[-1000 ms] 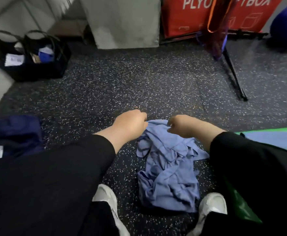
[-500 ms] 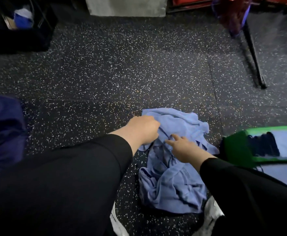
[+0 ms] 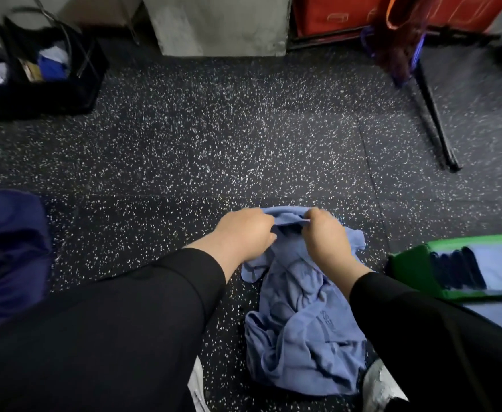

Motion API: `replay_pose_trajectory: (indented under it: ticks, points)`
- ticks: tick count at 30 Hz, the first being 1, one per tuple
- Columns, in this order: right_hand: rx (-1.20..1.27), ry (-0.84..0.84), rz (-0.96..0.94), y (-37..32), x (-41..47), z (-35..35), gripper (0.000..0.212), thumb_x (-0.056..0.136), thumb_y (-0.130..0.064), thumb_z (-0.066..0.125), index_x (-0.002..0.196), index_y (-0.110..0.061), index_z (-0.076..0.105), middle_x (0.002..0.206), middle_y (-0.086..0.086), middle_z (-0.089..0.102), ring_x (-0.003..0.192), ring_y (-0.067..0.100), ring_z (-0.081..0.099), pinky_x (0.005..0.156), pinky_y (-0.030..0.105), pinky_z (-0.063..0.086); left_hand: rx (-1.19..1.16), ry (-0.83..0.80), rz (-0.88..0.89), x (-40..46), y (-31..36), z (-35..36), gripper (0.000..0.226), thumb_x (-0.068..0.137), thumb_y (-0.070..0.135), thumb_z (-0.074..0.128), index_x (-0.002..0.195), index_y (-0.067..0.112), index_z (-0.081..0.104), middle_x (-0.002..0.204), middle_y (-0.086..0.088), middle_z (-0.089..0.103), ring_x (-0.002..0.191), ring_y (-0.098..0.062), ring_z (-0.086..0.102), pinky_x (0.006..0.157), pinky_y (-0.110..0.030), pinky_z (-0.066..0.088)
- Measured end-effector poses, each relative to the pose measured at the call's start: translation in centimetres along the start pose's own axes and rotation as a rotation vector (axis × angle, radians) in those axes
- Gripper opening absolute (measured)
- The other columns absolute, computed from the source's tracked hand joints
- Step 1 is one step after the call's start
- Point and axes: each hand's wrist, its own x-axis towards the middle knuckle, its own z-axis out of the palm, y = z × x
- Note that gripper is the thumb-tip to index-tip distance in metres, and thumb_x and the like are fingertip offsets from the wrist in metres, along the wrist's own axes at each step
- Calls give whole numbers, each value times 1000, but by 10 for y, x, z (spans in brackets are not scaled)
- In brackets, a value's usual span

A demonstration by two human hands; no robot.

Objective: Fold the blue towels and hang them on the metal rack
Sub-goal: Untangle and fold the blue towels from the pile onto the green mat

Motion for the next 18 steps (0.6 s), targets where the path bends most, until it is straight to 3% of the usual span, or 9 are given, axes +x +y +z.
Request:
replay_pose_trajectory:
  ticks: [4,8,11,13,15,18]
  points:
    - [117,43,0,-31,13,-84,19,96,-9,50,98,-1,67,97,18,61,91,37,61,72,35,41,-151,143,6,-24,13,-32,32,106,35,47,127,15,60,119,-7,59,103,-29,59,86,-44,52]
    - [210,47,-54,-58,-6,-170,19,102,-14,41,96,-22,58,83,3,61,69,20,55,63,29,36,-396,293,-44,-59,31,-76,39,104,39,51,139,21,54,127,-2,64,111,-26,62,92,-43,53]
    - [273,57,-148,-72,-40,-221,22,103,-17,43,96,-27,61,72,-3,60,61,16,55,55,30,40,-581,375,-78,-88,47,-103,47,102,42,53,147,30,45,127,5,63,106,-21,63,88,-36,52]
    - [346,102,-203,-81,-65,-247,20,103,-18,47,99,-29,64,65,-6,57,52,9,49,48,24,40,-758,389,-66,-105,57,-112,51,99,42,60,147,33,46,126,7,63,111,-17,62,96,-35,50]
    - [448,160,-272,-88,-89,-263,19,101,-15,51,99,-27,66,66,0,61,52,9,49,52,29,43,-1004,343,-4,-118,69,-107,48,95,36,68,141,29,55,122,5,69,114,-15,64,106,-39,49]
    - [524,163,-347,-97,-119,-274,20,99,-13,55,95,-31,64,70,2,63,60,14,49,60,33,42,-1159,261,18,-130,89,-93,34,93,30,70,126,25,66,111,2,75,105,-16,69,101,-39,53]
